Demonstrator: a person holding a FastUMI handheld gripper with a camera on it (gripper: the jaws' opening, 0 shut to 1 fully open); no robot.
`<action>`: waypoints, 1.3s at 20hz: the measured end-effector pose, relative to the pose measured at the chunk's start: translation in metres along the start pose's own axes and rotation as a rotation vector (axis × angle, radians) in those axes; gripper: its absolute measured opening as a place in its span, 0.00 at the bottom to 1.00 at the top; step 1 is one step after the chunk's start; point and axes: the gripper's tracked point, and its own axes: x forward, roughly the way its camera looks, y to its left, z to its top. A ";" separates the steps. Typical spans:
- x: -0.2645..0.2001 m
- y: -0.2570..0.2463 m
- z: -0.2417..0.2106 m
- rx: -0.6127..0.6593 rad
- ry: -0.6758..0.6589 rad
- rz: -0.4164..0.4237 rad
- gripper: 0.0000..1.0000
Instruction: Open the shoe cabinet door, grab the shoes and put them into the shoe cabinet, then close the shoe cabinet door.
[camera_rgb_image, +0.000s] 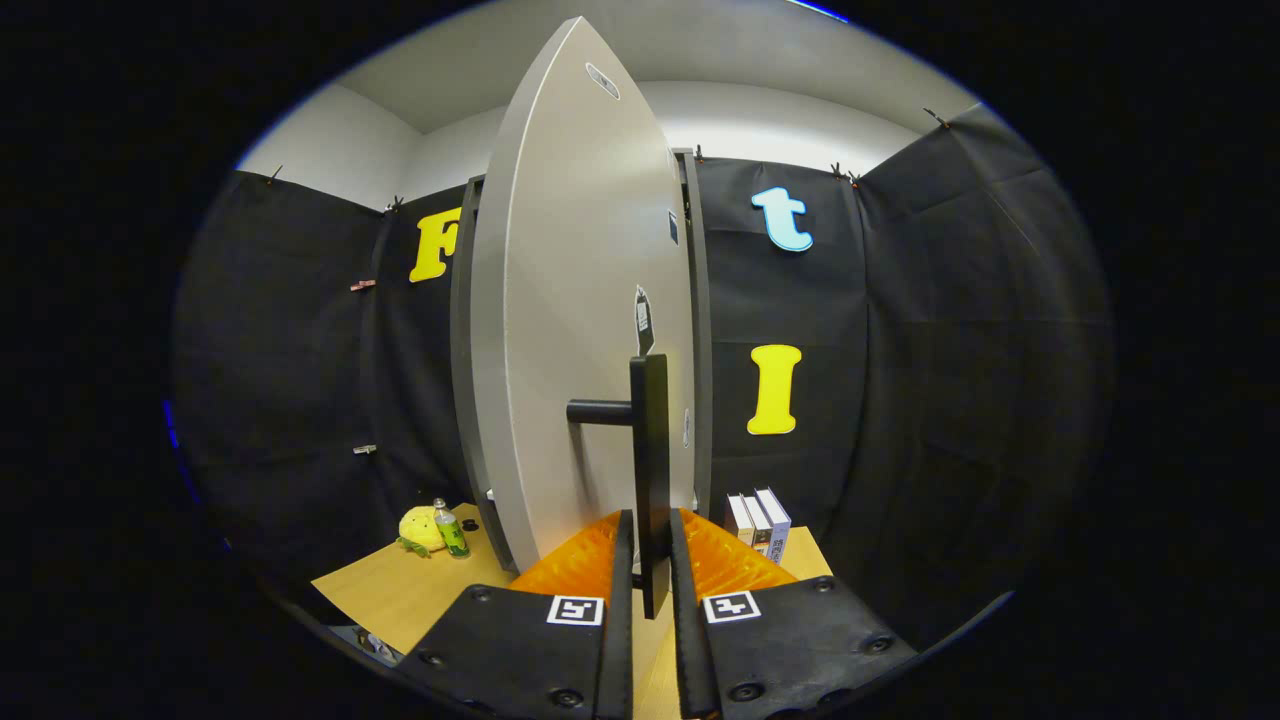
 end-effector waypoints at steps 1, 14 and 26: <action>0.000 -0.005 0.001 0.001 -0.005 -0.008 0.21; -0.012 -0.063 0.002 0.034 -0.010 -0.082 0.21; -0.064 -0.080 0.004 0.037 -0.042 -0.135 0.21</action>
